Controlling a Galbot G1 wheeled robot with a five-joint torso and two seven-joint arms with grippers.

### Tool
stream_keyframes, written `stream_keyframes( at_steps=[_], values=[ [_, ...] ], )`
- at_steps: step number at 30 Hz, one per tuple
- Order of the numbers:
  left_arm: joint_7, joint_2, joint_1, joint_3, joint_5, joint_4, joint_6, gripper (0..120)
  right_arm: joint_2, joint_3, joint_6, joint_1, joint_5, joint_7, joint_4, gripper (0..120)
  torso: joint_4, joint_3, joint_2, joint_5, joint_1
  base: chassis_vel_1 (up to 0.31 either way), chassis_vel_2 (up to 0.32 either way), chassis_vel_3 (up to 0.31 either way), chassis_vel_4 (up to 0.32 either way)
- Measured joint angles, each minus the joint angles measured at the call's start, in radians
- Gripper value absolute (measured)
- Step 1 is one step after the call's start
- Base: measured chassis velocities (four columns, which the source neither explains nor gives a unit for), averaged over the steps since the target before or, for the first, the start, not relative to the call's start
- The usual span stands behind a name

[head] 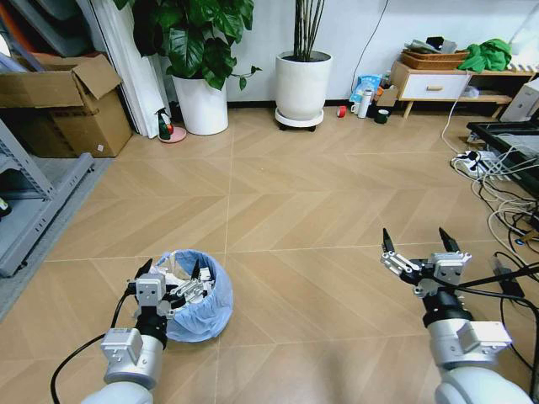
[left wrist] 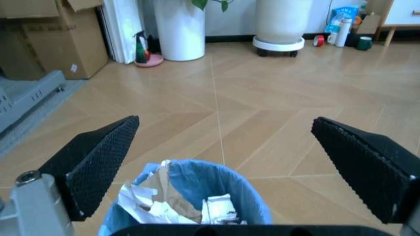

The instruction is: Pick up the trash bin and place the garbage on the floor into it.

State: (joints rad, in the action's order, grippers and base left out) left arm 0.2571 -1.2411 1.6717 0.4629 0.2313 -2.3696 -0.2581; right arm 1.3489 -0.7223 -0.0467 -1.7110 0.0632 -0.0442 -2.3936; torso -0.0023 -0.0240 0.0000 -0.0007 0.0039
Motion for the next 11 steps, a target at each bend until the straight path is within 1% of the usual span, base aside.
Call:
stream_keyframes(
  at_steps=[3,6,11],
  values=[
    [0.009,-0.001,-0.009,-0.006,0.008,0.009,0.007,100,0.0,-0.007,0.017,-0.006,-0.004,0.023,0.006,100,0.0,0.0,0.0,0.0001,0.0,0.0,0.0,0.0,0.0],
    [0.016,-0.014,-0.018,-0.015,-0.009,0.016,0.011,100,0.004,0.008,0.008,-0.013,0.022,0.021,0.006,100,-0.0001,0.0,0.0,0.0,0.0,0.0,0.0,0.0,0.0],
    [0.018,-0.022,-0.02,-0.016,-0.023,0.018,0.012,100,0.006,0.014,-0.002,-0.015,0.022,0.011,0.006,100,0.0,0.0,0.0,0.0,0.0,0.0,0.0,0.0,0.0]
  ],
)
